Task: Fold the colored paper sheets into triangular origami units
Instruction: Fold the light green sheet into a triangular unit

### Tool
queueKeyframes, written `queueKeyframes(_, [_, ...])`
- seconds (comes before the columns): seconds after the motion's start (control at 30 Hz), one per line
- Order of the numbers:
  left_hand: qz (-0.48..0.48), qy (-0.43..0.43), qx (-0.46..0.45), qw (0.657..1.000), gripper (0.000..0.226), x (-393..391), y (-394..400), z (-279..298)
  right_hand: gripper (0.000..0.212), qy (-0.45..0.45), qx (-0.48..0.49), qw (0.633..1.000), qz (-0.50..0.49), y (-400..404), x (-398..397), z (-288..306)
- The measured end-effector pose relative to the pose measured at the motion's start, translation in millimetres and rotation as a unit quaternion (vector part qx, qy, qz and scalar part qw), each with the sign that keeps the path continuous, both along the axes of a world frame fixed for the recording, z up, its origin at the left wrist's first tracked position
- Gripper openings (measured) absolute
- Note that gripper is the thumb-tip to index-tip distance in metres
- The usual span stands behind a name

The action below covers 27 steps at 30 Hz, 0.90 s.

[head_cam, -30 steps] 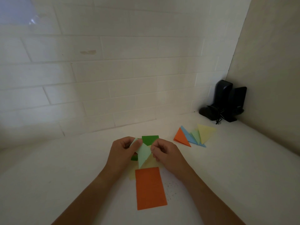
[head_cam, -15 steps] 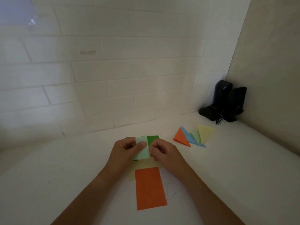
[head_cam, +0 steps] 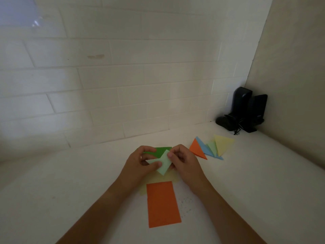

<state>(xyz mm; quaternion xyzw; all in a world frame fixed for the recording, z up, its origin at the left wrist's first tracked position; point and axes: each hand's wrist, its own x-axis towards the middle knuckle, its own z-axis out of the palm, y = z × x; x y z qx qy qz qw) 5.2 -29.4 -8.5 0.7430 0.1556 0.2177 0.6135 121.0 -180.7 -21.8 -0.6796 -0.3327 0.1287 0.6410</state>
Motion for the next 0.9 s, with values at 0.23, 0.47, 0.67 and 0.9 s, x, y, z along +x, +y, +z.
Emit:
queueKeyframes(0.23, [0.066, -0.038, -0.035, 0.996, 0.028, -1.9, 1.3, 8.4, 0.009, -0.057, -0.069, 0.995, 0.047, 1.9, -3.5, -2.0])
queueKeyframes(0.47, [-0.003, -0.022, 0.007, 1.0, 0.009, -4.0, -4.9, 6.8, 0.015, -0.052, -0.049, 0.996, 0.049, 0.9, -5.4, 1.9])
queueKeyframes(0.67, [0.028, -0.009, -0.064, 0.998, 0.022, -4.5, 0.2, 5.8, 0.015, -0.036, -0.043, 0.997, 0.059, 0.1, -7.0, 3.3])
queueKeyframes(0.9, [0.042, -0.009, -0.078, 0.996, 0.02, -3.5, -0.9, 5.5, 0.014, -0.015, -0.041, 0.997, 0.062, 1.4, -5.1, 1.1])
